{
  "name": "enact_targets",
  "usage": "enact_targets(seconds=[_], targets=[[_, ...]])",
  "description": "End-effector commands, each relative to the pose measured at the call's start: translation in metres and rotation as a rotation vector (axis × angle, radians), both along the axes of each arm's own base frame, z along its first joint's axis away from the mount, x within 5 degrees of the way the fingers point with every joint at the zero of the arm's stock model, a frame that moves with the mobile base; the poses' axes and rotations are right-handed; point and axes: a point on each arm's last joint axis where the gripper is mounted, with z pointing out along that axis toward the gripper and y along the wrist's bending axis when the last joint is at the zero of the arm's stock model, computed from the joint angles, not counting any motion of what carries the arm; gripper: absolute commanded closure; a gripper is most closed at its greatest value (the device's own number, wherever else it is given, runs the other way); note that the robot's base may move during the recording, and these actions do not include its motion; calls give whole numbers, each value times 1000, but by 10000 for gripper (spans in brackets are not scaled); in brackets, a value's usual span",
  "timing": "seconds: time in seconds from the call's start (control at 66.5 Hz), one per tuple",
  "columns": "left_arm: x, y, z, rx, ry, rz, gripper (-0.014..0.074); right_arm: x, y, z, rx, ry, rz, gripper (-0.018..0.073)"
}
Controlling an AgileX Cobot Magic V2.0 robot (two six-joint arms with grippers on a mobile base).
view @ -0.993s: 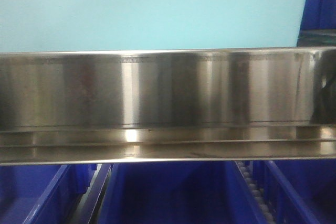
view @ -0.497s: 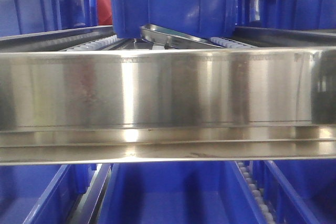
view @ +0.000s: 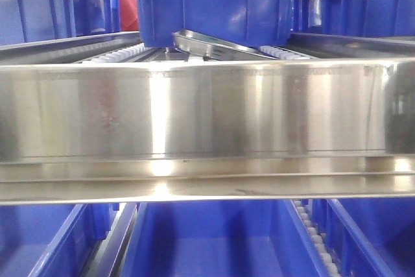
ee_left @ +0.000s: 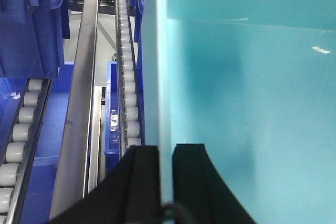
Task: Move two blue bins to right shelf middle
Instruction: 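Lift the teal bin with both grippers and pull it back from the shelf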
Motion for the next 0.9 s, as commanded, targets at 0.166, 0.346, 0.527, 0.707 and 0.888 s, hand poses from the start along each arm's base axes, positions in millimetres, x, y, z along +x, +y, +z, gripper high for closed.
enact_targets(seconds=[0.166,0.346,0.527,0.707,0.888], targets=[[-4,1,14,-5,-93,-9,707,-3,-4,13,-10,-89,-4,712],[-4,1,14,-5,-93,-9,707,-3,-4,13,-10,-91,-4,712],[-4,1,14,-5,-93,-9,707,-3,-4,13,-10,-91,-4,712],[-4,1,14,-5,-93,-9,707,-3,-4,13,-9,-93,-3,712],[-4,1,14,-5,-93,-9,707,-3,-4,13,-9,-93,-3,712]])
